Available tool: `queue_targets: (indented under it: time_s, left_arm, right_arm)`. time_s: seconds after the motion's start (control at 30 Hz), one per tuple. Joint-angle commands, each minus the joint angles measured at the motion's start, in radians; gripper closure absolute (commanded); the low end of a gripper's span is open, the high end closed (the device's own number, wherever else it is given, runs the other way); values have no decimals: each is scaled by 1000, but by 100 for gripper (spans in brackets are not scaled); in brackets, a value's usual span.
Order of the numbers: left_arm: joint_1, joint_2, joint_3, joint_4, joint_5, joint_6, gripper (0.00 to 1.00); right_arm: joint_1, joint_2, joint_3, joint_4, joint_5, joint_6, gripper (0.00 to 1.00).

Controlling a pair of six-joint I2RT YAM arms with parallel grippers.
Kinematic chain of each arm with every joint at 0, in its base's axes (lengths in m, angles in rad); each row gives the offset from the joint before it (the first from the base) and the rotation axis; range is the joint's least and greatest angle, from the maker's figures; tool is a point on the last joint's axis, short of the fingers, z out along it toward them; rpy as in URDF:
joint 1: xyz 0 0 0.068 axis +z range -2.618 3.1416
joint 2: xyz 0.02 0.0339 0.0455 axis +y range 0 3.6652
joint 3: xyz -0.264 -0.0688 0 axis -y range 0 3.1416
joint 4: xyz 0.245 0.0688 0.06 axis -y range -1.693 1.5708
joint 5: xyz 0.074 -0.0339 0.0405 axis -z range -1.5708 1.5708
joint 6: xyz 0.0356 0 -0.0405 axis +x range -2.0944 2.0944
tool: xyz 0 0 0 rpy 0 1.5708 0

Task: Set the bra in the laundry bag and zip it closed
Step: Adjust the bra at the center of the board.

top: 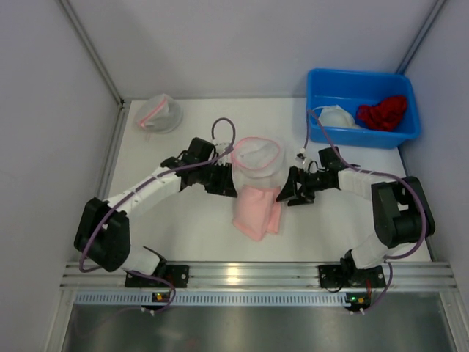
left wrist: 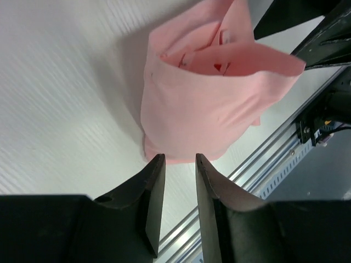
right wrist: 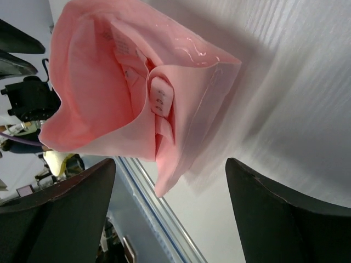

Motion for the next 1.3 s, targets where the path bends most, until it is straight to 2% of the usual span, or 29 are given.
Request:
queue_targets:
  time_s: [0.0,0.17,0.23,0.33,0.47,0.53,0.67,0.73,0.77,0.8,0.83,0.97,1.03,1.17,1.27]
  left_arm:
    - [-19,18,-31,-25,69,30,65]
    - [-63,58,-13,-13,104,64,59]
    - [-115,37,-8,-10,31,70,57]
    - [-192,36,-5,4,-58,50,42]
    - [-249,111,30,7,-163,35,40]
    - [-266,148,67,2,-200,41,44]
    - [-269,250,125,2,-235,29,52]
    - [-269,274,153,2,-229,18,60]
    - [-269,291,159,1,-217,16,66]
    - [-269,299,165,2,-208,13,71]
    - [-269,302,171,2,-200,3,81]
    - [-266,305,184,5,-137,-14,100]
    - [-260,285,176,22,-114,-43,100]
    - [-220,259,162,74,-79,-111,100]
    - [-183,253,152,87,-48,-158,100]
  right_arm:
    - [33,-33,-26,95,-2,19,18]
    - [47,-25,-25,109,7,25,26]
    - [49,-11,-17,106,9,28,33]
    - [58,7,-7,109,9,32,36]
    - [87,27,7,115,15,30,41]
    - [93,38,12,114,20,27,43]
    - [101,52,24,109,20,21,54]
    - [103,52,24,112,23,13,60]
    - [101,52,24,112,24,10,66]
    - [103,52,24,114,27,7,69]
    - [103,52,24,120,29,7,71]
    - [103,56,21,125,29,-5,80]
    - [101,55,20,120,30,-14,80]
    - [101,47,13,105,27,-34,55]
    - [98,38,10,79,27,-60,44]
